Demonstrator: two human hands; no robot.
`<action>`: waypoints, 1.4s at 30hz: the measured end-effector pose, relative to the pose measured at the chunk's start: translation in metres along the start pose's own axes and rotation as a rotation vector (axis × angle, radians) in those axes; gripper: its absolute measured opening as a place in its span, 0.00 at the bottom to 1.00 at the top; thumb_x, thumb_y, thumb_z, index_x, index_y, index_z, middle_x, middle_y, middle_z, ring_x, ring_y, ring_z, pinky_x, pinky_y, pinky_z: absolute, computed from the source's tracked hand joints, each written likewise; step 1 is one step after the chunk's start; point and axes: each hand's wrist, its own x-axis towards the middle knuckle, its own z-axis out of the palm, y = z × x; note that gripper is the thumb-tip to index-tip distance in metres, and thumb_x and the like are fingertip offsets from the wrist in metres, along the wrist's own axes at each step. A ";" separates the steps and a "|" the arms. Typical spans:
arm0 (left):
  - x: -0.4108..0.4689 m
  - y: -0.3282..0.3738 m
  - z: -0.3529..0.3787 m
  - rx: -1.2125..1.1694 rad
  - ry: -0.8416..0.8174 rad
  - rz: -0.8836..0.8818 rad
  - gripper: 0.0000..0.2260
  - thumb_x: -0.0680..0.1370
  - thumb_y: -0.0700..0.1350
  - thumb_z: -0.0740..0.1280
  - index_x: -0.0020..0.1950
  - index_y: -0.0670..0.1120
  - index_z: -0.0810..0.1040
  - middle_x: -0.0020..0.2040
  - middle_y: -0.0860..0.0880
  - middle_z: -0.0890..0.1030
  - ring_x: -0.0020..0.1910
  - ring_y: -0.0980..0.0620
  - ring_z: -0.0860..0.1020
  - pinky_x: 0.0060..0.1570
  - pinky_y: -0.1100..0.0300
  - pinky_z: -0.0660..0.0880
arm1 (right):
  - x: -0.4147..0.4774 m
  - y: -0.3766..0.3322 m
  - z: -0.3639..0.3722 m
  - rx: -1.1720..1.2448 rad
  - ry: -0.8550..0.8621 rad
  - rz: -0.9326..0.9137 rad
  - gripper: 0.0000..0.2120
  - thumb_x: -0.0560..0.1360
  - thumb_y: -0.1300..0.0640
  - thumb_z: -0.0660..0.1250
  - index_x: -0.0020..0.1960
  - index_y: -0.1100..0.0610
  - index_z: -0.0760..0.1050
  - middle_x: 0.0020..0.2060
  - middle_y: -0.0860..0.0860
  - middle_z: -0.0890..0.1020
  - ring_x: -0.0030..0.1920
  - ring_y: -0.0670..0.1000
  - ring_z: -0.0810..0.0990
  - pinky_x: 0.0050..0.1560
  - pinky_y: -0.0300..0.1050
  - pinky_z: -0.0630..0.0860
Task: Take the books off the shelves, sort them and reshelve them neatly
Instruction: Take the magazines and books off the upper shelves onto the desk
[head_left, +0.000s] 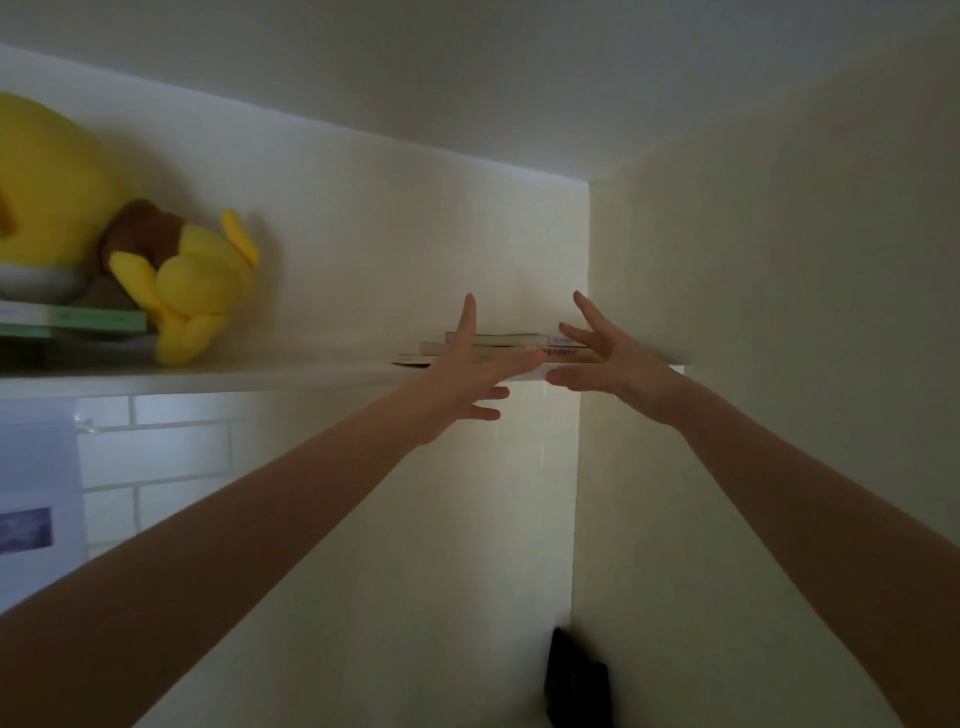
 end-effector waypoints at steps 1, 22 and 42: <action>0.001 -0.001 0.000 -0.002 0.005 0.003 0.45 0.73 0.55 0.70 0.73 0.65 0.36 0.73 0.49 0.66 0.61 0.46 0.76 0.59 0.50 0.75 | 0.001 -0.001 -0.001 -0.022 0.010 0.002 0.52 0.63 0.56 0.78 0.76 0.38 0.49 0.71 0.50 0.67 0.66 0.49 0.74 0.65 0.52 0.73; -0.053 -0.023 0.031 -0.193 0.346 0.195 0.31 0.77 0.52 0.66 0.73 0.68 0.51 0.73 0.56 0.65 0.66 0.55 0.70 0.64 0.49 0.71 | -0.051 -0.025 0.111 0.061 0.446 -0.127 0.47 0.70 0.62 0.74 0.78 0.50 0.49 0.62 0.41 0.71 0.63 0.41 0.69 0.57 0.27 0.66; -0.003 -0.035 0.023 -0.441 0.824 0.085 0.14 0.70 0.34 0.72 0.52 0.49 0.83 0.54 0.49 0.81 0.48 0.50 0.80 0.44 0.63 0.78 | -0.065 -0.019 0.032 0.008 0.310 -0.045 0.27 0.76 0.61 0.68 0.73 0.50 0.66 0.60 0.47 0.77 0.47 0.52 0.84 0.41 0.37 0.80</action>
